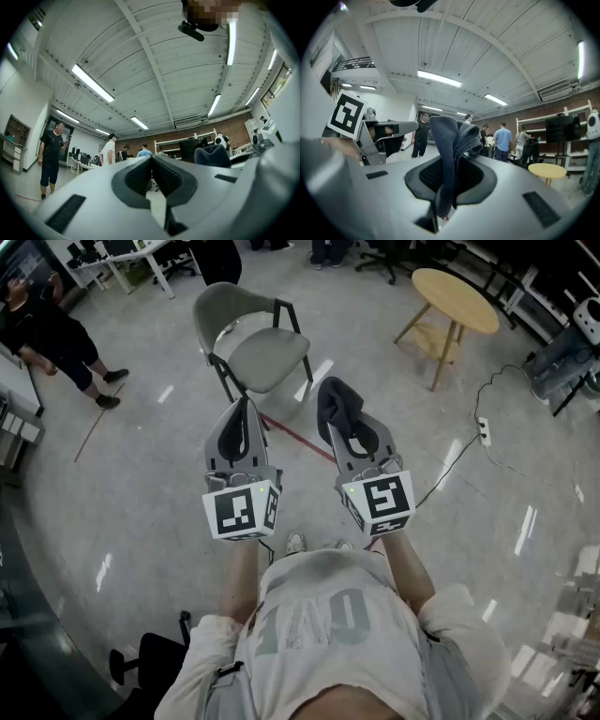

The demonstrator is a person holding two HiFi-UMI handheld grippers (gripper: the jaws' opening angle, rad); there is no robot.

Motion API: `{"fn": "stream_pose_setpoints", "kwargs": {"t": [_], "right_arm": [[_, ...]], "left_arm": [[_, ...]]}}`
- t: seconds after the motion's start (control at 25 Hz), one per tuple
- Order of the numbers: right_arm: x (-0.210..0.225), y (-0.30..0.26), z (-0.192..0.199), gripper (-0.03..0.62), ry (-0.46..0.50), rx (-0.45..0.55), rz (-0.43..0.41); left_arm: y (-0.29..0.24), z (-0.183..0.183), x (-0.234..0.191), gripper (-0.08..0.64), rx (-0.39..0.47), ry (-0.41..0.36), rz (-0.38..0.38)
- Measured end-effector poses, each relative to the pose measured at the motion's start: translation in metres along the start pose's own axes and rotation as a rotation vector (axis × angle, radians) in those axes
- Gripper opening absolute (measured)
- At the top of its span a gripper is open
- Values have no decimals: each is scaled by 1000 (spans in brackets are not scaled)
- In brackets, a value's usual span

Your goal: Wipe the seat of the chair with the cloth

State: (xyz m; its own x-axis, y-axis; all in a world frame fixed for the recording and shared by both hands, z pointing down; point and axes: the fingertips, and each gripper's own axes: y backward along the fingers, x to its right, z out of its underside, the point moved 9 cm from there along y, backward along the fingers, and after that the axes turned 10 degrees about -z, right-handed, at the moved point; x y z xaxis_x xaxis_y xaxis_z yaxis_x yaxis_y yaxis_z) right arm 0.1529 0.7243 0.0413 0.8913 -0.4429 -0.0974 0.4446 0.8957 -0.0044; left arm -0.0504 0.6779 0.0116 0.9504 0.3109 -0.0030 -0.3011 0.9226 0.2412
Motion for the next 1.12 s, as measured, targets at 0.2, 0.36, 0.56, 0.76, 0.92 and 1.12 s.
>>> {"fn": "stream_pose_setpoints", "kwargs": {"t": [0.2, 0.36, 0.56, 0.76, 0.92, 1.12], "right_arm": [[0, -7, 2, 49, -3, -8, 1], [2, -11, 7, 49, -9, -29, 22], [-6, -28, 9, 49, -20, -24, 21], [-18, -59, 5, 49, -25, -19, 22], [-28, -76, 8, 49, -51, -29, 42], [-23, -95, 24, 49, -51, -56, 14]], "left_arm": [[-4, -1, -7, 15, 5, 1, -2], [-8, 2, -13, 15, 3, 6, -2], [-15, 7, -34, 15, -8, 15, -8], [-28, 10, -71, 15, -9, 19, -12], [-39, 19, -104, 15, -18, 12, -13], [-63, 44, -118, 15, -67, -33, 8]]}}
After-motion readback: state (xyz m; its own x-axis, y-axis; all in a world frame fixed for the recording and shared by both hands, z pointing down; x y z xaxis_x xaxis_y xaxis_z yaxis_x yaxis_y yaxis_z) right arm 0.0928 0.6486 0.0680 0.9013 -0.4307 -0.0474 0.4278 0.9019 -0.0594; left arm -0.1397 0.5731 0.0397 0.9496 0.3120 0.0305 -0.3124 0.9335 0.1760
